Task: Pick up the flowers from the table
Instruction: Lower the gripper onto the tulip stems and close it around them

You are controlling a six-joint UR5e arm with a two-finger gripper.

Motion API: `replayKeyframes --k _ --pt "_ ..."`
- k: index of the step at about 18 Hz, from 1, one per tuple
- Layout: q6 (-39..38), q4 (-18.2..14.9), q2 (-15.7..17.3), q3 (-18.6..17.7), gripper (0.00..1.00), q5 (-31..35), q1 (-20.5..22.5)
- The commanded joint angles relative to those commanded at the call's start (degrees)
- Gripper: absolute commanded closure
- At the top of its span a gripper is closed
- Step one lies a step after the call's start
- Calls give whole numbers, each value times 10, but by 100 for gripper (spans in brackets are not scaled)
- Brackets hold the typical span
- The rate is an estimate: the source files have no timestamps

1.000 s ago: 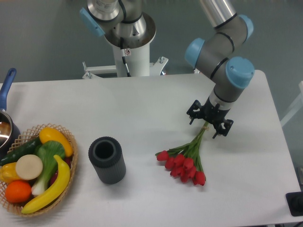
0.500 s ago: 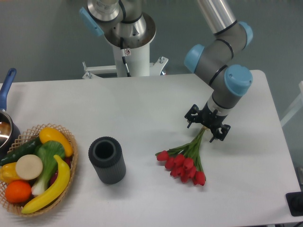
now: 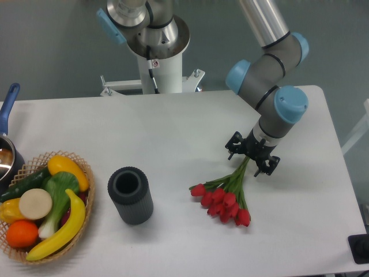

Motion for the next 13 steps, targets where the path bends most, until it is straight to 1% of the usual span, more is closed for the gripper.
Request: replayKeyframes --k 2,3,4,7,8,12,13 --pt "0 0 -1 0 40 0 -1" --pt "0 0 -1 0 49 0 -1" --pt "-1 0 -1 0 55 0 -1" --pt "0 0 -2 0 61 0 -1" --pt "0 0 -2 0 66 0 0" --pt "-1 0 -2 0 72 0 0" --pt "-1 -1 -1 0 77 0 0"
